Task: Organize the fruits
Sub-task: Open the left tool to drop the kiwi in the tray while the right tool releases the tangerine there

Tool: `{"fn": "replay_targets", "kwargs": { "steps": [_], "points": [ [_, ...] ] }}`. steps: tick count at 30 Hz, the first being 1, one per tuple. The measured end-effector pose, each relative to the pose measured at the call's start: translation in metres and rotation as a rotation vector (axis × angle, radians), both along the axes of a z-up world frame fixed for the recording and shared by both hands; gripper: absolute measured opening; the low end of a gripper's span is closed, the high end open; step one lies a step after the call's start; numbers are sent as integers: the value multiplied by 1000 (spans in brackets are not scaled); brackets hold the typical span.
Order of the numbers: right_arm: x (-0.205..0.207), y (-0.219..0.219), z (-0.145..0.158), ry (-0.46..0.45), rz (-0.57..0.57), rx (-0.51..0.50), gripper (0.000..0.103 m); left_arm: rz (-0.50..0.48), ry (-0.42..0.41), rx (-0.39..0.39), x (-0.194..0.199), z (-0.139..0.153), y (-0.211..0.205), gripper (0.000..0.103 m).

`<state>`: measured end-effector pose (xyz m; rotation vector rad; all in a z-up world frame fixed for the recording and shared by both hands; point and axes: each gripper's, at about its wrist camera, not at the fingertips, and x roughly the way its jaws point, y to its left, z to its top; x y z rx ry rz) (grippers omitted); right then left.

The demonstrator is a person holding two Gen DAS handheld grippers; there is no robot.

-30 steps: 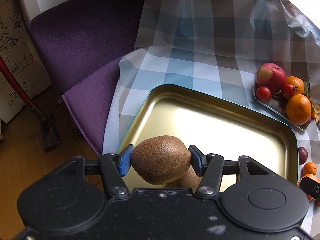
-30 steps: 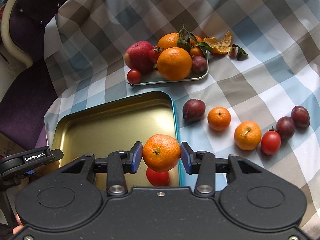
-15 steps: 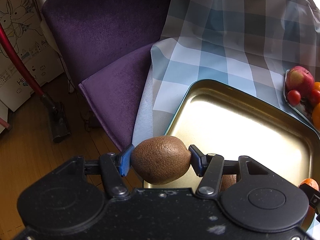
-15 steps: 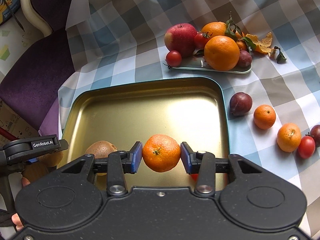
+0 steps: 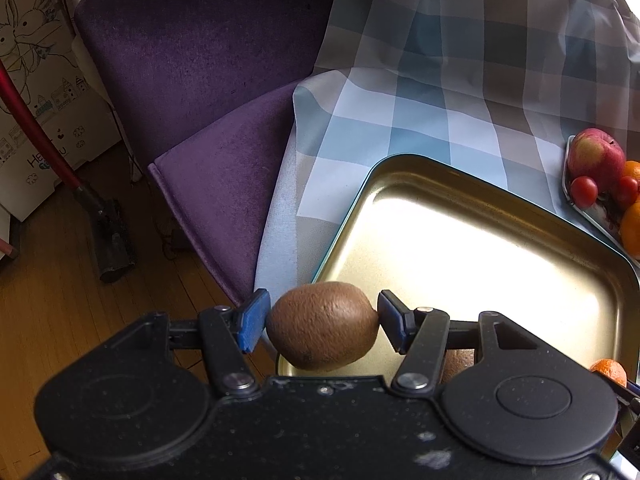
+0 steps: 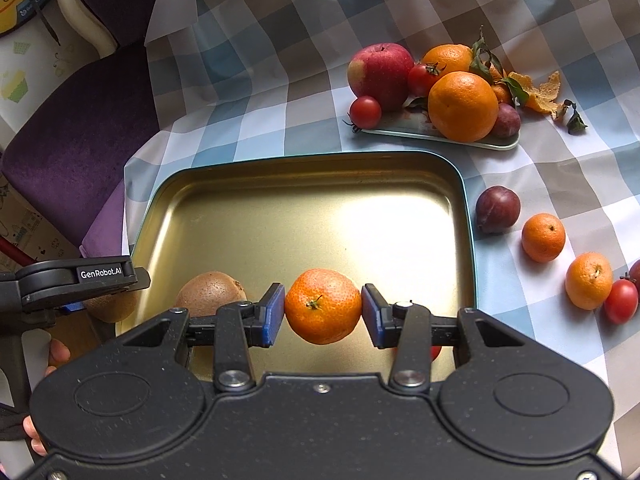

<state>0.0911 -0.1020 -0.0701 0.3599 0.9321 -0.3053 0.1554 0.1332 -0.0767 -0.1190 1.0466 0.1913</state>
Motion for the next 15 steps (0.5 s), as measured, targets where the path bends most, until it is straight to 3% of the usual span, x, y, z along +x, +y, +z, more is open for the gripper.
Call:
{"fn": "replay_targets", "kwargs": {
  "steps": [7, 15],
  "points": [
    [-2, -2, 4, -23, -4, 17, 52, -25, -31, 80, -3, 5, -9, 61],
    [-2, -3, 2, -13, -10, 14, 52, -21, -28, 58, -2, 6, -7, 61]
  ]
}}
